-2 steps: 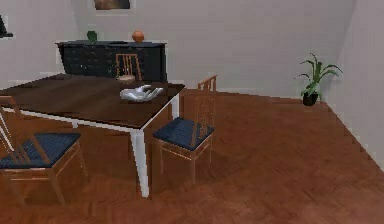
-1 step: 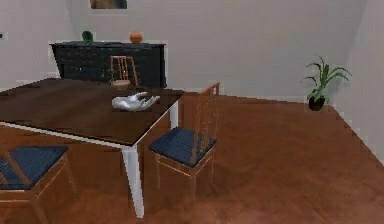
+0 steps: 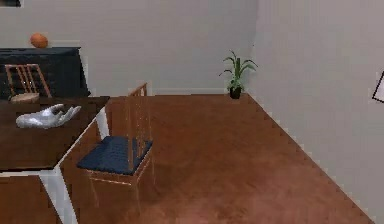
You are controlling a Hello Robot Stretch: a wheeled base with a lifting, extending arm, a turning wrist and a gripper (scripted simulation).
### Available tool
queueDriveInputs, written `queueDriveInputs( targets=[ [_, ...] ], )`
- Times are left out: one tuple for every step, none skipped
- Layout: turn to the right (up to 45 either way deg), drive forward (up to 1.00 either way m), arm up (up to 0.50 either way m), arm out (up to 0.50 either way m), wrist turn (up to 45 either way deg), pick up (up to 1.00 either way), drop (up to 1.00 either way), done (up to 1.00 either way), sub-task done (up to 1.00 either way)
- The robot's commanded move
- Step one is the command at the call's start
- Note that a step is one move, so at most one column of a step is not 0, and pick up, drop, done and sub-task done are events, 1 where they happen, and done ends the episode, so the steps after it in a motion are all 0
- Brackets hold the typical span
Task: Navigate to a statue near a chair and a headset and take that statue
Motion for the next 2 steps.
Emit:
queueDriveInputs(
  targets=[
    [0.0,0.45,0.00,0.00,0.0,0.00,0.00,0.00,0.00],
    [30.0,0.00,0.00,0.00,0.0,0.00,0.00,0.00,0.00]
  ],
)
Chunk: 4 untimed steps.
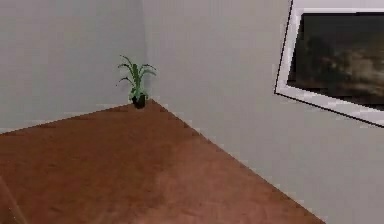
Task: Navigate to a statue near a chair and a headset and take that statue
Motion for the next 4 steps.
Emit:
queueDriveInputs(
  targets=[
    [0.0,0.75,0.00,0.00,0.0,0.00,0.00,0.00,0.00],
    [-42.0,0.00,0.00,0.00,0.0,0.00,0.00,0.00,0.00],
    [0.0,0.75,0.00,0.00,0.0,0.00,0.00,0.00,0.00],
    [-45.0,0.00,0.00,0.00,0.0,0.00,0.00,0.00,0.00]
  ],
)
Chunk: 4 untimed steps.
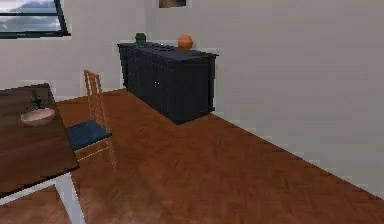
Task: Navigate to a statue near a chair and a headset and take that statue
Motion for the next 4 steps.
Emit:
queueDriveInputs(
  targets=[
    [0.0,0.75,0.00,0.00,0.0,0.00,0.00,0.00,0.00],
    [-45.0,0.00,0.00,0.00,0.0,0.00,0.00,0.00,0.00],
    [-45.0,0.00,0.00,0.00,0.0,0.00,0.00,0.00,0.00],
    [-45.0,0.00,0.00,0.00,0.0,0.00,0.00,0.00,0.00]
  ],
)
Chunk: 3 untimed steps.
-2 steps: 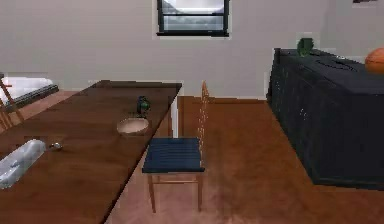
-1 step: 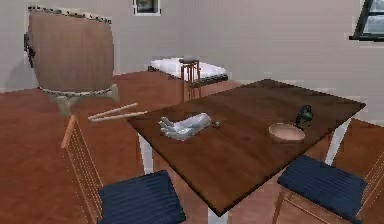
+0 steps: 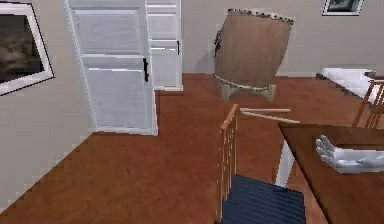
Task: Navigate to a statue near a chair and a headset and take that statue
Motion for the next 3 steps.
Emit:
queueDriveInputs(
  targets=[
    [-45.0,0.00,0.00,0.00,0.0,0.00,0.00,0.00,0.00],
    [0.0,0.05,0.00,0.00,0.0,0.00,0.00,0.00,0.00],
    [45.0,0.00,0.00,0.00,0.0,0.00,0.00,0.00,0.00]
  ],
)
